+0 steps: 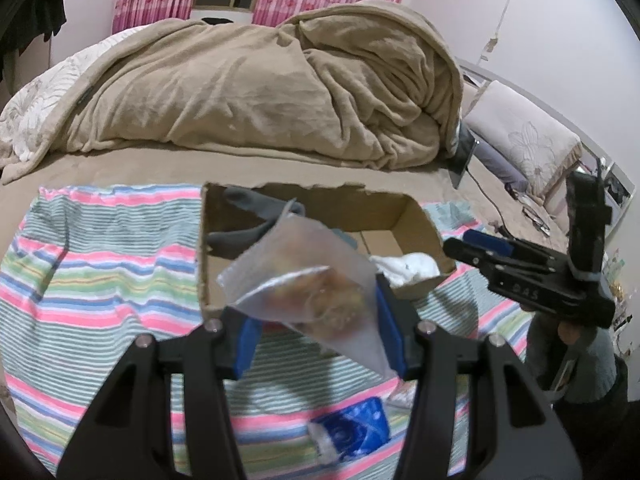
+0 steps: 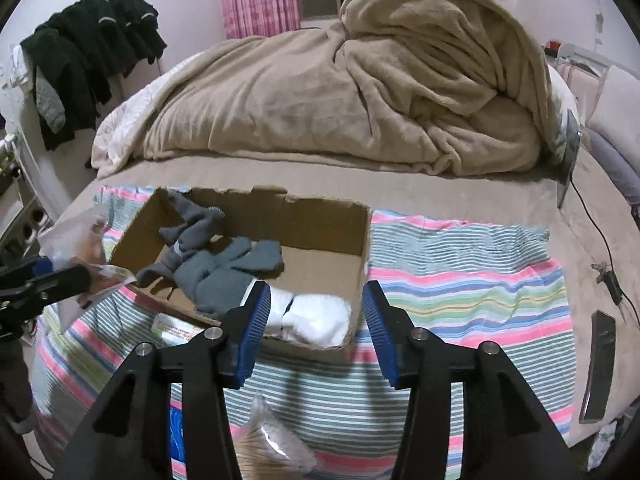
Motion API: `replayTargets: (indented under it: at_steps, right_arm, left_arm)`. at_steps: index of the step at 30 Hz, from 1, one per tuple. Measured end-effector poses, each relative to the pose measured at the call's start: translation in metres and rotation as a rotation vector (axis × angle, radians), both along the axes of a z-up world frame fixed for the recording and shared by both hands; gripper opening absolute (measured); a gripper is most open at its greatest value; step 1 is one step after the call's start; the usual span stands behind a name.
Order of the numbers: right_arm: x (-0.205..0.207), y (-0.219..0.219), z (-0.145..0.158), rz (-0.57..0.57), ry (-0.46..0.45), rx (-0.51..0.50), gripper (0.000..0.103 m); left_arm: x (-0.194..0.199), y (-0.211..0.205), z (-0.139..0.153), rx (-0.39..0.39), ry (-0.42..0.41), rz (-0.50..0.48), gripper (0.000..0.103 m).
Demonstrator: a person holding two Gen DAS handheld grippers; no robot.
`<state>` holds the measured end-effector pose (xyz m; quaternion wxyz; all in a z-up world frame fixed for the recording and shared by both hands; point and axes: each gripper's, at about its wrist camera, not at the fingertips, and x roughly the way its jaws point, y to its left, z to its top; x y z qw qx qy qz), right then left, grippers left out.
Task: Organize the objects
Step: 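Carry the bag with left tool while right tool drops socks into box, then lower the plastic food bag into the box and open the left tool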
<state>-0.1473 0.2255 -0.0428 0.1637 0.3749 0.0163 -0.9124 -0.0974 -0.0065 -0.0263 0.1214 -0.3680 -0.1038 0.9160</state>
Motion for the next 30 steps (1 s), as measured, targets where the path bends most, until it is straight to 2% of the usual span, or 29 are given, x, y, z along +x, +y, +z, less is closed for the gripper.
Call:
replayTargets:
  at_steps: [16,30]
  right_arm:
    - [-0.025,0.054,-0.013,-0.059,0.003,-0.079,0.051]
    - [-0.036,0.080,-0.025,-0.082,-0.015,-0.122,0.051]
  left_arm:
    - [-0.061,0.063,-0.006,0.047,-0.030,-0.035,0.052]
    - [-0.114,0.108,-0.038,0.132,-0.119,-0.064,0.053]
